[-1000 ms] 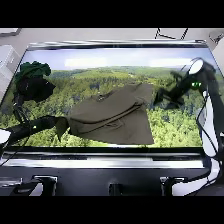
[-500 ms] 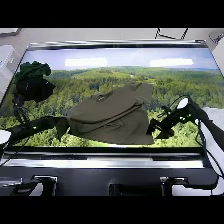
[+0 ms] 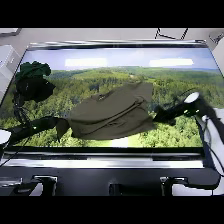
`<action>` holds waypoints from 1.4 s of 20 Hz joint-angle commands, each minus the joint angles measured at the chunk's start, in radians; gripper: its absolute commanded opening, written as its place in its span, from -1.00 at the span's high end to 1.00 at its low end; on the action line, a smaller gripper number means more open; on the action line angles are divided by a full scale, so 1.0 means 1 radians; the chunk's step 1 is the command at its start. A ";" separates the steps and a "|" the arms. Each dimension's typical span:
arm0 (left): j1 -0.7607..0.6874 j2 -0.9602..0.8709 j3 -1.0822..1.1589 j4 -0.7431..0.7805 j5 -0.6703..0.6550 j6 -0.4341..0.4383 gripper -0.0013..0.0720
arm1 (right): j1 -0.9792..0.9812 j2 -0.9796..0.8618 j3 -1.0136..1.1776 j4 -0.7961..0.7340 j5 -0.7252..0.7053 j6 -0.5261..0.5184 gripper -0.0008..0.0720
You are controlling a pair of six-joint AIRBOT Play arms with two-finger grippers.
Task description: Fold the clothes and pants, and hang the long-sleeved shirts on hangers.
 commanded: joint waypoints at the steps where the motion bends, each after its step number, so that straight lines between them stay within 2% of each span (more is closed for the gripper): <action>1: 0.000 -0.001 -0.002 0.000 -0.036 0.000 0.90 | -0.139 0.001 0.218 -0.008 -0.147 0.091 0.88; 4: -0.025 -0.001 -0.031 -0.011 -0.100 -0.004 0.90 | -0.186 0.000 0.277 -0.005 -0.297 0.138 0.87; 7: -0.116 -0.001 -0.099 -0.012 -0.060 -0.077 0.90 | -0.164 -0.037 0.277 -0.012 -0.251 0.099 0.87; 9: -0.193 -0.001 -0.141 -0.019 -0.010 -0.098 0.90 | -0.140 -0.068 0.277 -0.023 -0.136 0.077 0.87; 10: -0.230 -0.001 -0.151 -0.018 0.014 -0.105 0.90 | -0.130 -0.079 0.277 -0.040 -0.041 0.077 0.65; 12: -0.295 -0.001 -0.156 -0.019 0.066 -0.105 0.90 | -0.111 -0.092 0.272 -0.097 0.150 0.051 -0.79; 13: -0.320 -0.001 -0.156 -0.019 0.090 -0.105 0.90 | -0.097 -0.090 0.260 -0.118 0.250 0.003 -0.78; 14: -0.339 -0.001 -0.156 -0.018 0.107 -0.105 0.90 | -0.082 -0.088 0.240 -0.138 0.329 -0.003 -0.78; 16: -0.372 -0.002 -0.156 -0.019 0.114 -0.106 0.89 | -0.023 -0.054 0.135 -0.151 0.385 -0.032 -0.78; 17: -0.385 -0.002 -0.156 -0.021 0.095 -0.123 0.64 | 0.019 -0.021 0.048 -0.149 0.347 -0.032 -0.78; 18: -0.387 0.000 -0.152 -0.031 0.047 -0.156 -0.26 | 0.063 0.014 -0.040 -0.143 0.299 -0.032 -0.78; 19: -0.374 0.000 -0.130 -0.023 -0.040 -0.200 -0.95 | 0.111 0.051 -0.131 -0.135 0.242 -0.032 -0.78; 21: -0.298 0.000 -0.039 0.024 -0.203 -0.194 -0.97 | 0.193 0.106 -0.266 -0.110 0.169 -0.032 -0.78; 22: -0.243 -0.001 0.018 0.058 -0.233 -0.195 -0.97 | 0.224 0.124 -0.304 -0.096 0.150 -0.032 -0.78; 25: -0.006 -0.066 0.172 0.167 -0.194 -0.198 -0.96 | 0.291 0.146 -0.338 -0.048 0.103 -0.024 -0.78; 28: 0.164 -0.307 0.241 0.164 -0.221 -0.150 -0.96 | 0.336 0.145 -0.338 0.009 0.050 -0.016 -0.78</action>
